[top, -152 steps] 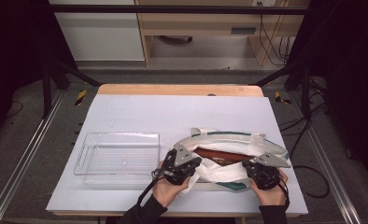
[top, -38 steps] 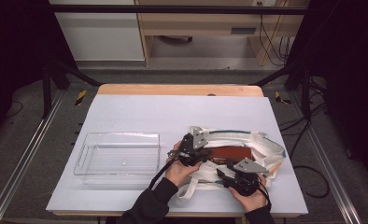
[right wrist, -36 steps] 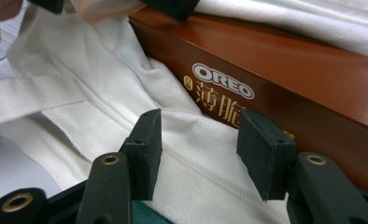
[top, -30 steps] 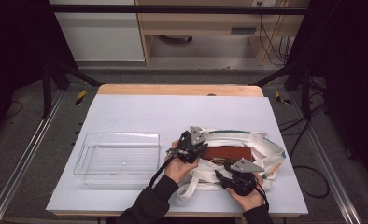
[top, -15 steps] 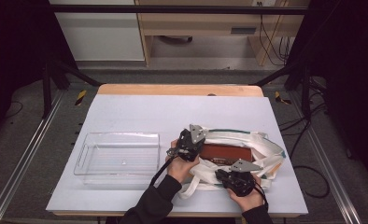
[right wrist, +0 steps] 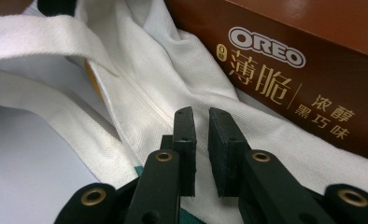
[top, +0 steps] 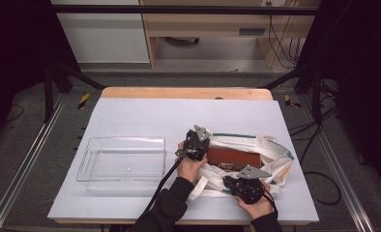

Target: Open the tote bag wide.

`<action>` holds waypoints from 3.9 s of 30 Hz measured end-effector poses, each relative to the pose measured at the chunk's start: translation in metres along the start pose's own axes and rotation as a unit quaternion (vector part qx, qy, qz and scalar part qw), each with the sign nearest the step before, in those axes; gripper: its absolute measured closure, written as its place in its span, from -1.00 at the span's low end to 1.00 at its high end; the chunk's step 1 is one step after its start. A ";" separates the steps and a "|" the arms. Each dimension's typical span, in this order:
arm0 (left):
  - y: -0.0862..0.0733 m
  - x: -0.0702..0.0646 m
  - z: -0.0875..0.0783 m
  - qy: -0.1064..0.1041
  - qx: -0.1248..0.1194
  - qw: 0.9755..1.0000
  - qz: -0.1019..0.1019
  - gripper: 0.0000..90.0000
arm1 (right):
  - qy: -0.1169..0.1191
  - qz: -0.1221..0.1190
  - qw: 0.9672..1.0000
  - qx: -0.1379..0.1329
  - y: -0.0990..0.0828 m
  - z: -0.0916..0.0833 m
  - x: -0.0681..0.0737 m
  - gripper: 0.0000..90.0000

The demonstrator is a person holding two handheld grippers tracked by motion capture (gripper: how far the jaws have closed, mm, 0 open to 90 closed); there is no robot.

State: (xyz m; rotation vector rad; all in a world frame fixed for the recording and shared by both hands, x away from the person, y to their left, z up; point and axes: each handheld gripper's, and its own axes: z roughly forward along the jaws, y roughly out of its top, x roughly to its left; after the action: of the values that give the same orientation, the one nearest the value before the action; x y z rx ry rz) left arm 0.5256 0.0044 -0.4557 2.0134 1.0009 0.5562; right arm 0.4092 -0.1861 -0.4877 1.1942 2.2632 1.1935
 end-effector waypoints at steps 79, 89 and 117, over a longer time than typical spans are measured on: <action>-0.011 -0.022 -0.032 -0.158 0.012 0.974 0.160 -0.42 | -0.107 0.039 0.993 -0.021 -0.019 -0.044 -0.055 0.47; -0.006 -0.026 -0.010 -0.181 0.031 0.966 0.180 -0.52 | -0.104 0.039 0.994 -0.020 -0.020 -0.044 -0.054 0.47; 0.018 -0.031 -0.039 -0.217 0.081 0.960 0.155 -0.12 | -0.103 0.034 0.994 -0.029 -0.021 -0.042 -0.055 0.46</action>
State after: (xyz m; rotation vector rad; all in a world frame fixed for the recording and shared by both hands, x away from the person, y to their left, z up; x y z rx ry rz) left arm 0.4890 -0.0088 -0.4195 2.3224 0.4797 0.1757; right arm 0.4057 -0.2583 -0.4847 1.3154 2.0396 1.0971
